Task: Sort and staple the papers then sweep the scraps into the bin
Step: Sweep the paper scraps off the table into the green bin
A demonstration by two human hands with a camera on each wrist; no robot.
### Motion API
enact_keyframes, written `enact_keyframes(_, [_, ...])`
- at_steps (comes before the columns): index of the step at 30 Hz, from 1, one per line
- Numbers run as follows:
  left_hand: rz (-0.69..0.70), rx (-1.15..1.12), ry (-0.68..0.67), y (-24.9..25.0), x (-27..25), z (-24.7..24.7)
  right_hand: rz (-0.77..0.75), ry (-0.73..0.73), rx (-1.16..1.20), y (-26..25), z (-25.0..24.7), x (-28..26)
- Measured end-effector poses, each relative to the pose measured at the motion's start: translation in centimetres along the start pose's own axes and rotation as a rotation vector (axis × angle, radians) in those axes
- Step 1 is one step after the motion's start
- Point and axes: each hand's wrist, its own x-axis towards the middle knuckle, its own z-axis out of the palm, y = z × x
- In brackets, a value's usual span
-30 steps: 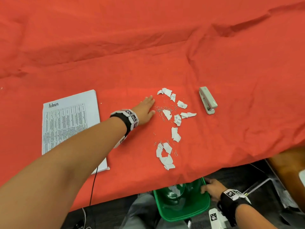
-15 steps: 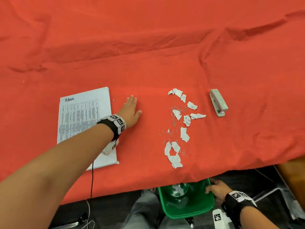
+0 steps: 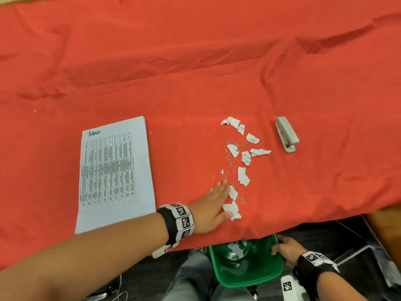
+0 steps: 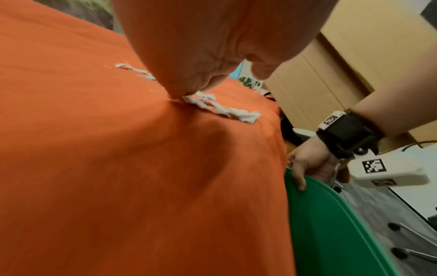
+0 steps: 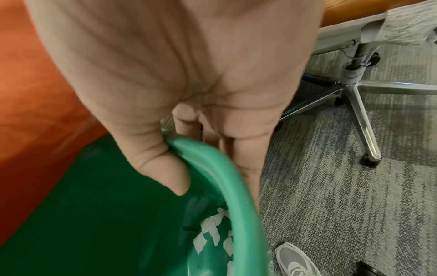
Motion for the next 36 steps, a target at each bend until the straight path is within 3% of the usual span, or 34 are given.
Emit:
enact_keyframes(4, [-0.032, -0.002, 0.152, -0.1, 3.5, -4.5, 0.007, 0.015, 0.028, 0.9, -0.5, 1.1])
enact_keyframes(7, [-0.160, 0.021, 0.286, -2.9, 7.7, -9.4, -0.011, 0.018, 0.044, 1.1, -0.7, 1.6])
enact_keyframes(9, [-0.237, 0.038, 0.301, -4.5, 9.7, -11.6, -0.010, 0.016, 0.065, 1.7, -0.8, 2.2])
enact_keyframes(12, [-0.257, 0.073, 0.216, -5.3, 10.9, -12.3, -0.002, 0.012, 0.038, 2.1, -0.9, 2.5])
enact_keyframes(18, [0.014, 0.096, -0.008, -1.2, 7.0, -6.7, -0.015, -0.008, 0.051, 2.1, -1.3, 2.7])
enact_keyframes(21, [0.049, 0.061, -0.067, 0.4, 4.7, -5.1, -0.011, -0.011, 0.084, 2.3, -1.6, 3.1])
enact_keyframes(26, [0.033, 0.053, 0.267, 0.2, 7.7, -9.9, -0.014, -0.018, 0.079, 2.7, -2.1, 3.8])
enact_keyframes(29, [-0.053, 0.069, 0.379, -1.2, 12.1, -13.3, -0.004, -0.017, 0.069, 2.8, -2.2, 4.0])
enact_keyframes(32, [-0.129, 0.055, 0.421, -2.9, 15.5, -14.9, 0.003, -0.009, 0.074, 3.0, -2.3, 4.1])
enact_keyframes(36, [-0.178, 0.089, 0.347, -4.2, 16.7, -14.2, 0.007, -0.015, 0.088, 3.3, -2.3, 4.5])
